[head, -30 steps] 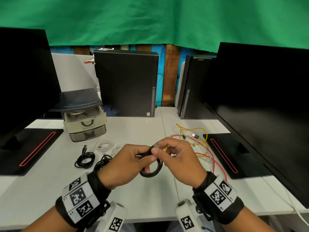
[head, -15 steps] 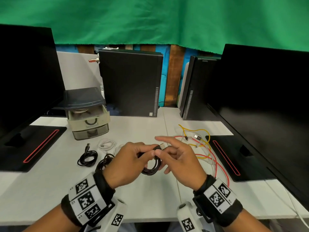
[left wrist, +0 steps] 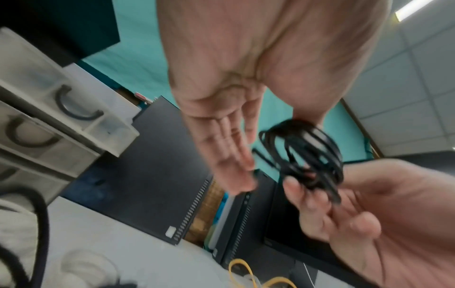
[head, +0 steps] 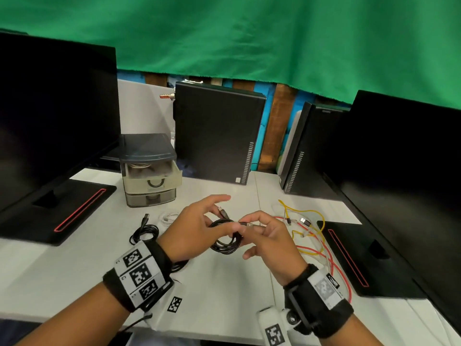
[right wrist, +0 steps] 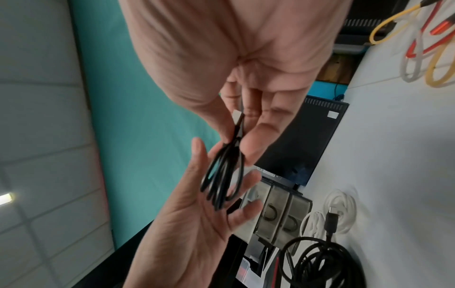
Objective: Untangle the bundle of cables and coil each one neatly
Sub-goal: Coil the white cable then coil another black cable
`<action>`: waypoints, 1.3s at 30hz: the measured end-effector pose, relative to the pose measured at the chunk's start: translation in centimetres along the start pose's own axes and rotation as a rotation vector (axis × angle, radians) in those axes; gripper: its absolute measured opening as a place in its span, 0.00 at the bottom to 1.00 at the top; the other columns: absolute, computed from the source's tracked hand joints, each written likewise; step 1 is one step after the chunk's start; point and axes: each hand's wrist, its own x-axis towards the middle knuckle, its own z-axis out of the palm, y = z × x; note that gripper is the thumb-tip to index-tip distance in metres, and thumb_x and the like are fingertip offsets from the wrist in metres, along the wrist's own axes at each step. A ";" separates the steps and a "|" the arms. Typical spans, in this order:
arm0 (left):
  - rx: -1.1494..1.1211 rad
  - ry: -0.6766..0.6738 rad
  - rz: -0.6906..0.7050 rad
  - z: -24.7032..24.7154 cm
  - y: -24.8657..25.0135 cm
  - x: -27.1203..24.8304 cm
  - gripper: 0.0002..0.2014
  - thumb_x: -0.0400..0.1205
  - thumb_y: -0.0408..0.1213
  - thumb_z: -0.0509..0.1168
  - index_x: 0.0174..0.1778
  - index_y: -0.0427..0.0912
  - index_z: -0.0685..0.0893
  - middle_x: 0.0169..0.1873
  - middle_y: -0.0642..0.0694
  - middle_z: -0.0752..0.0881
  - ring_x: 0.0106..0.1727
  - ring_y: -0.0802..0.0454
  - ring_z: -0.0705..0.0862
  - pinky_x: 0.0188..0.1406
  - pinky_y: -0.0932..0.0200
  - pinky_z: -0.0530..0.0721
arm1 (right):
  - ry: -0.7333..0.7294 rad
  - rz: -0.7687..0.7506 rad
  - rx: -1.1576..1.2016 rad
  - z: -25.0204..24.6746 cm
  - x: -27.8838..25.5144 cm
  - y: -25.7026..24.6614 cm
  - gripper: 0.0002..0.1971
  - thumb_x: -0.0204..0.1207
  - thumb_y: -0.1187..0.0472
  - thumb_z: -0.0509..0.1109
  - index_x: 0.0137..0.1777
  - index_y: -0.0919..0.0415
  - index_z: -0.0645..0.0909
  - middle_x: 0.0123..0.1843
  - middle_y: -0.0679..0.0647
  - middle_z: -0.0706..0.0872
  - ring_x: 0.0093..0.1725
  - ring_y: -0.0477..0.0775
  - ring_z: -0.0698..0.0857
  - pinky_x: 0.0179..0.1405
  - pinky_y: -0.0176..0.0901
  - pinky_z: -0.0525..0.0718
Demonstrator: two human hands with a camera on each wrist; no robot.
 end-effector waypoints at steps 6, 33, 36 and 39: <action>-0.138 0.294 -0.087 -5.3 1.6 1.2 0.15 0.85 0.50 0.65 0.67 0.54 0.81 0.57 0.53 0.87 0.51 0.56 0.90 0.53 0.45 0.91 | 0.087 0.101 -0.044 -0.3 4.2 1.5 0.04 0.81 0.70 0.70 0.47 0.61 0.82 0.39 0.61 0.90 0.36 0.56 0.88 0.27 0.42 0.83; -0.331 -0.007 -0.062 4.9 -1.3 -0.3 0.05 0.76 0.33 0.78 0.45 0.37 0.90 0.29 0.43 0.88 0.25 0.52 0.81 0.30 0.61 0.82 | 0.016 -0.014 -0.113 -1.2 -2.5 0.4 0.09 0.86 0.62 0.65 0.53 0.66 0.85 0.42 0.59 0.92 0.36 0.55 0.90 0.30 0.46 0.88; -0.492 0.078 -0.083 6.1 -0.6 -0.9 0.06 0.77 0.35 0.75 0.48 0.38 0.91 0.24 0.49 0.83 0.23 0.56 0.76 0.28 0.65 0.78 | 0.060 -0.100 -0.140 -1.6 -2.7 -0.2 0.10 0.86 0.63 0.65 0.51 0.65 0.87 0.38 0.54 0.91 0.36 0.50 0.89 0.29 0.47 0.88; -0.591 0.159 -0.116 6.6 0.0 -1.2 0.15 0.73 0.45 0.75 0.45 0.36 0.91 0.23 0.48 0.76 0.24 0.55 0.72 0.28 0.65 0.76 | 0.066 -0.144 -0.182 -1.8 -2.8 -0.5 0.07 0.84 0.64 0.68 0.46 0.64 0.86 0.37 0.56 0.90 0.35 0.49 0.89 0.27 0.46 0.86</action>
